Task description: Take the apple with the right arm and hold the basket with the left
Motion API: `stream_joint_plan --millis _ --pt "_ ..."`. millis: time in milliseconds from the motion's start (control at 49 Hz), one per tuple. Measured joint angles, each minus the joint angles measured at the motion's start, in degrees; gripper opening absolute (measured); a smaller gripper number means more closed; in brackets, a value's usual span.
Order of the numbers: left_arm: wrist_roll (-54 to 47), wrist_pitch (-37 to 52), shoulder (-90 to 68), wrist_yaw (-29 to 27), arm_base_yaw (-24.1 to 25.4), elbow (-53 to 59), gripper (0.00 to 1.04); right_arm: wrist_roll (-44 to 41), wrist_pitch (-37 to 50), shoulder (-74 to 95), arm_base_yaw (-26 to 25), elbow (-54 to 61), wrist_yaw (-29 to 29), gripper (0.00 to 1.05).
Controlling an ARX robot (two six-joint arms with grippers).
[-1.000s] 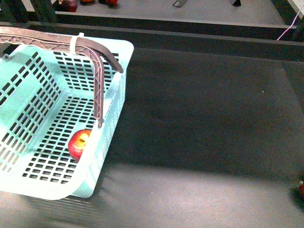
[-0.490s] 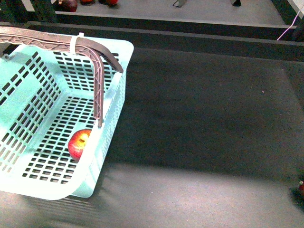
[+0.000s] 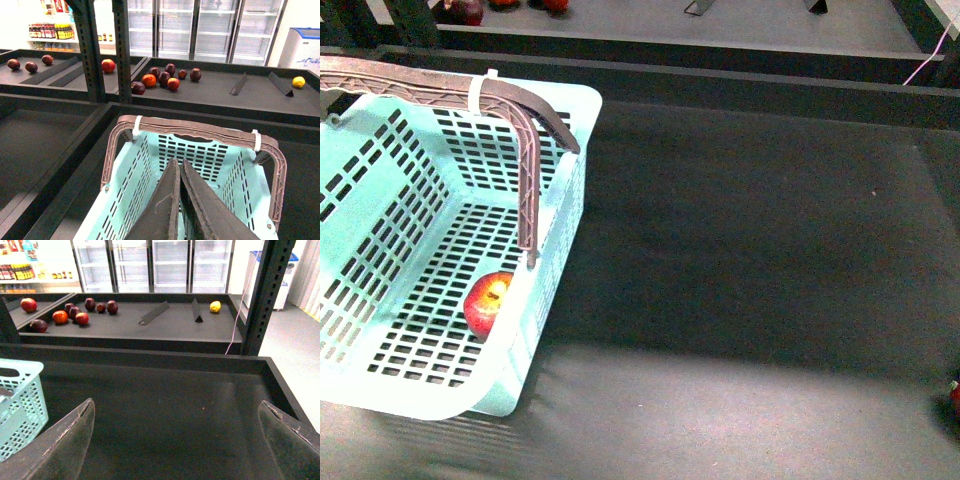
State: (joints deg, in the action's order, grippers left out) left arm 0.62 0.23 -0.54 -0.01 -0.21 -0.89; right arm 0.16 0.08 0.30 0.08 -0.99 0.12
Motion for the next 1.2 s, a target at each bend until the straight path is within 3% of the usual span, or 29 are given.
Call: stream_joint_plan --millis 776,1061,1204 --pt "0.0 -0.11 0.17 0.0 0.0 0.0 0.03 0.0 0.0 0.0 0.0 0.0 0.02 0.96" --pt "0.0 -0.11 0.17 0.0 0.0 0.0 0.51 0.0 0.0 0.0 0.0 0.0 0.02 0.96" --pt "0.0 -0.11 0.17 0.0 0.0 0.0 0.83 0.0 0.0 0.0 0.0 0.0 0.02 0.96"
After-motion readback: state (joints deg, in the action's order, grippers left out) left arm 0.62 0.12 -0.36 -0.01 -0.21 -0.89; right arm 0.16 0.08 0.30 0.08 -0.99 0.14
